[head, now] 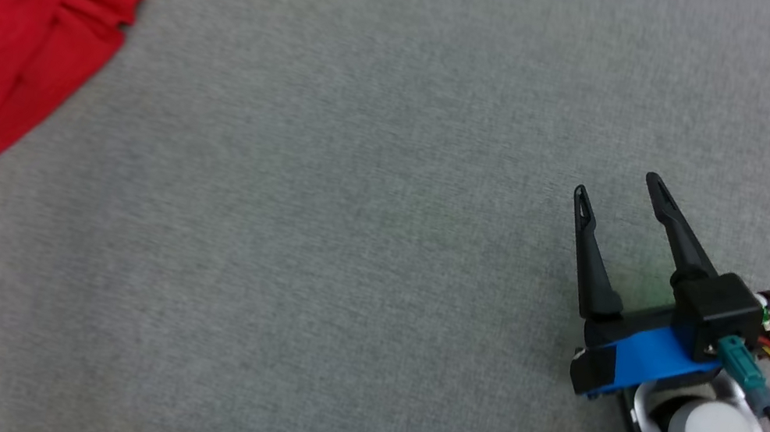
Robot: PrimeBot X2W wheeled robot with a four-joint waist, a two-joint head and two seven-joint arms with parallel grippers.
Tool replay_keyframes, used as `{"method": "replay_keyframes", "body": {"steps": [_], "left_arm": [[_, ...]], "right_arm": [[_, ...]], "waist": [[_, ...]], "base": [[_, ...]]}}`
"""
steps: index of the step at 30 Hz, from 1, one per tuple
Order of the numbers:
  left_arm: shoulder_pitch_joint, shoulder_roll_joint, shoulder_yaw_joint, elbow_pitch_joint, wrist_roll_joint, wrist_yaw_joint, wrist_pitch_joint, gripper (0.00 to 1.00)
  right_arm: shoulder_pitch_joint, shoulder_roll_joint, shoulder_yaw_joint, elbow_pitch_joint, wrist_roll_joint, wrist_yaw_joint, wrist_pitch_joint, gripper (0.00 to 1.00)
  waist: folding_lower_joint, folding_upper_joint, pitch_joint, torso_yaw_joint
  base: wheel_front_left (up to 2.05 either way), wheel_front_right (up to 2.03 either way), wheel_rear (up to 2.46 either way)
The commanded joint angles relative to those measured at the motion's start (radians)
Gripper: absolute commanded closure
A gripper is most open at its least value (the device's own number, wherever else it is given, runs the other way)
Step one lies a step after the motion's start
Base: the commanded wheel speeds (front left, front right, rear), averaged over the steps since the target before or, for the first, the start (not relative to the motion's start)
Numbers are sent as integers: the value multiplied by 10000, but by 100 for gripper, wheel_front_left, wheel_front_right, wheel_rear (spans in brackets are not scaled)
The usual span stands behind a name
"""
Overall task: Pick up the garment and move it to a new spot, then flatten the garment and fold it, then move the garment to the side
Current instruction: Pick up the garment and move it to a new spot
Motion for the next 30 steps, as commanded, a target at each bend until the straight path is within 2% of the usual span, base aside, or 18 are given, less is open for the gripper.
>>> {"method": "replay_keyframes", "body": {"steps": [1, 6, 11, 19, 20, 21, 22, 23, 24, 25, 30], "left_arm": [[-50, -46, -22, 81, -24, -27, 35, 0], [-1093, -94, -562, 1688, -275, -224, 966, 0], [-1636, -197, -949, 3339, -313, -310, 1252, 0], [-2506, -94, -1019, 5180, -240, -204, 292, 0], [-2617, -90, -1019, 5329, -265, -224, 157, 11], [-2718, -80, -1016, 5451, -277, -243, 33, 42], [-2817, -66, -1011, 5581, -322, -274, -76, 57], [-2885, -54, -1019, 5683, -368, -299, -168, 65], [-2941, -47, -1035, 5786, -408, -328, -229, 85], [-2991, -30, -1057, 5880, -461, -351, -287, 100], [-3119, 247, -1206, 6183, -664, -453, -420, 100]], "right_arm": [[-155, -17, 12, -126, -44, 1, 32, 0], [-243, -22, -23, -904, -358, 1, 329, 0], [-271, -22, -20, -1307, -339, 1, 501, 0], [-228, -42, -201, -1362, -230, -2, 422, 0], [-222, -43, -226, -1332, -228, -2, 389, 0], [-217, -45, -243, -1299, -204, -2, 348, 0], [-220, -45, -241, -1259, -159, -2, 334, 0], [-225, -43, -209, -1223, -120, -2, 306, 0], [-227, -37, -165, -1177, -66, -1, 265, 0], [-224, -33, -114, -1130, -10, -1, 240, 0], [-296, -30, 30, -862, 213, 1, 90, 0]], "waist": [[-3, 0, 143, 40], [-3, 0, 1088, -255], [-3, 0, 1743, -470], [-3, 0, 2130, -637], [-3, 0, 2115, -637], [-3, 0, 2085, -632], [-3, 0, 2042, -626], [-3, 0, 1989, -619], [-3, 0, 1928, -614], [-3, 0, 1865, -616], [-3, 0, 1521, -679]], "base": [[0, 0, 0], [0, 0, 0], [0, 0, 0], [0, 0, 0], [0, 0, 0], [0, 0, 0], [0, 0, 0], [0, 0, 0], [0, 0, 0], [0, 0, 0], [0, 0, 0]]}}
